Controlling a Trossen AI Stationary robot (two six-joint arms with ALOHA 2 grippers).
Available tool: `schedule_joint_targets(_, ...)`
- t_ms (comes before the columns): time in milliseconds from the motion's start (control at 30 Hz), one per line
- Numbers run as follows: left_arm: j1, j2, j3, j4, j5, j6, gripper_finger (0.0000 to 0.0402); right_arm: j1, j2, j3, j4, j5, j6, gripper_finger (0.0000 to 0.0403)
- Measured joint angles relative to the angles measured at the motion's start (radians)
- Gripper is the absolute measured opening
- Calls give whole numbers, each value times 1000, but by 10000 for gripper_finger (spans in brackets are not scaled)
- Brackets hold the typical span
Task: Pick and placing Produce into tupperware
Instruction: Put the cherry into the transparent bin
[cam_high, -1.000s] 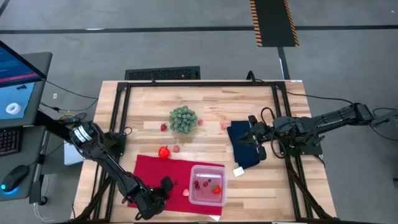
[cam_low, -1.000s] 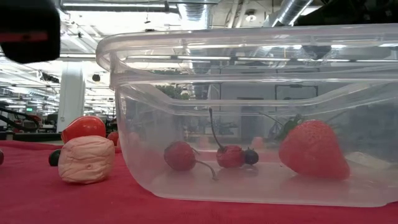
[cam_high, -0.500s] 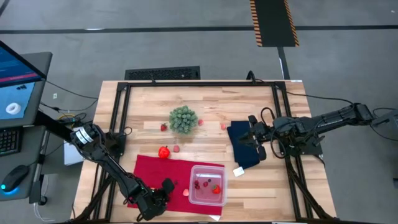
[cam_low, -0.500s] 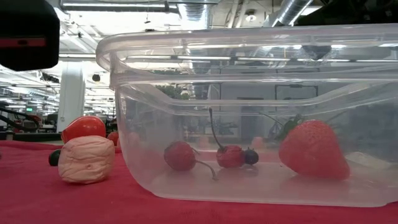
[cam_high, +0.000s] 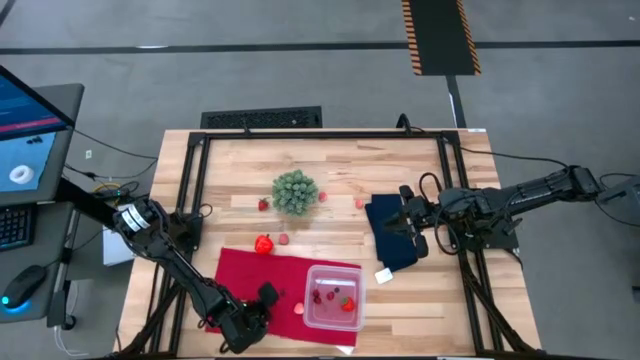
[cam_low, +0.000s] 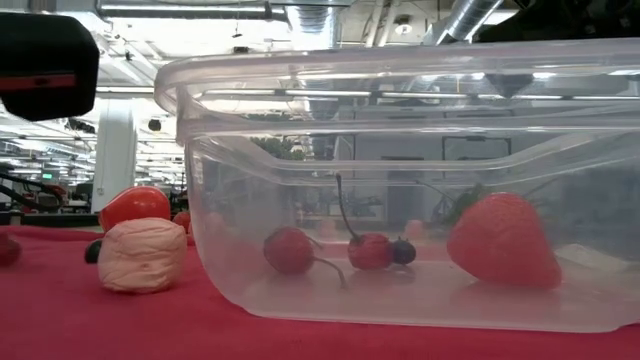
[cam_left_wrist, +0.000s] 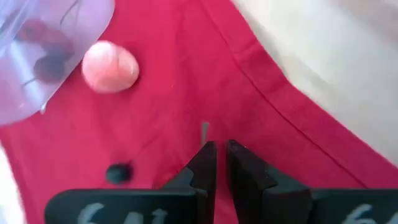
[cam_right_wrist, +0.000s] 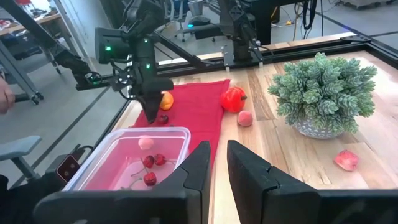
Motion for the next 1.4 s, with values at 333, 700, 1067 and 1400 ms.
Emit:
schedule_joint_targets(333, 0, 0, 91, -65, -49, 19, 29, 0, 1, 0, 0, 0, 0, 77)
schedule_joint_targets(700, 0, 0, 107, -180, -63, 4, 29, 0, 1, 0, 0, 0, 0, 77)
schedule_joint_targets(1067, 2, 0, 89, -159, -49, 4, 29, 0, 1, 0, 0, 0, 0, 77)
schedule_joint_targets(1400, 5, 0, 83, -162, -88, 23, 29, 0, 1, 0, -1, 0, 0, 77)
